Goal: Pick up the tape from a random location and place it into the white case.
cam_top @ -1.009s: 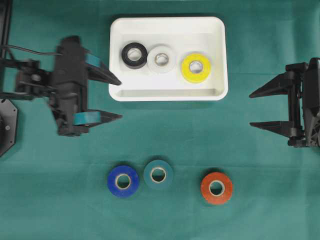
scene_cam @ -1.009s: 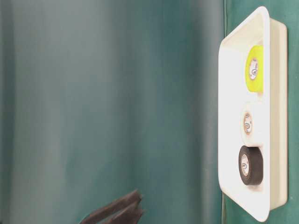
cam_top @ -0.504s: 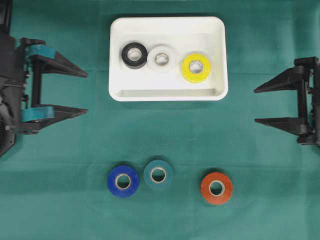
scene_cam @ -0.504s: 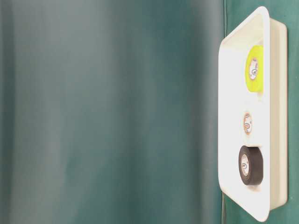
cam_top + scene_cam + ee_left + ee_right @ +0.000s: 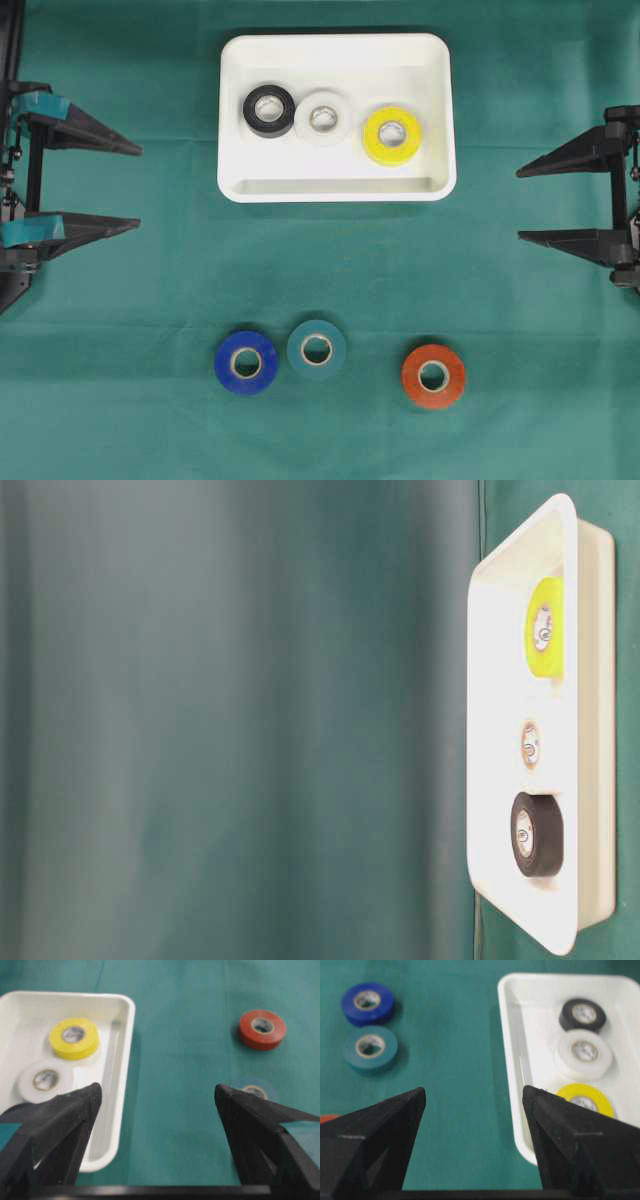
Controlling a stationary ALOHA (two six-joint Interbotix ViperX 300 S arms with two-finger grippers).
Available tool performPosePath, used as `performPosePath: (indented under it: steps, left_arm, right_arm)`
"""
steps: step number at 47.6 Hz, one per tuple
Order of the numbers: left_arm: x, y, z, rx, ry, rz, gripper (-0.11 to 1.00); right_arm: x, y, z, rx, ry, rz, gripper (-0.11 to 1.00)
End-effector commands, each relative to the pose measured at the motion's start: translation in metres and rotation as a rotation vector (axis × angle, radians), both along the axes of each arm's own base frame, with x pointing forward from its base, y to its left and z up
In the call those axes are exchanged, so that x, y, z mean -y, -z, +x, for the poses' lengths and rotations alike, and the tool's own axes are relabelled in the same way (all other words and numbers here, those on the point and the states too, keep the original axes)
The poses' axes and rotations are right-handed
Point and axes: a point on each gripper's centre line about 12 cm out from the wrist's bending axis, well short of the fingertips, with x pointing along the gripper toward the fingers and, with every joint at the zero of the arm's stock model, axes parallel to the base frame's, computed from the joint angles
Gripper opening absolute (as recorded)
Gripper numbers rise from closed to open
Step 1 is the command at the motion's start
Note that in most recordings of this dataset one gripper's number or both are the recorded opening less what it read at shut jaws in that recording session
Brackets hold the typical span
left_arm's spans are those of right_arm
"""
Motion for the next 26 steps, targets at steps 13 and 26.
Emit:
performPosePath:
  steps: [13, 26]
  left_arm:
    - [0.004, 0.020, -0.002, 0.084, 0.022, 0.006, 0.95]
    - [0.004, 0.025, -0.003, 0.110, 0.022, 0.004, 0.95]
  right_arm:
    - [-0.001, -0.011, 0.004, 0.062, -0.022, -0.023, 0.74]
    - [-0.001, -0.010, 0.004, 0.059, -0.022, -0.022, 0.74]
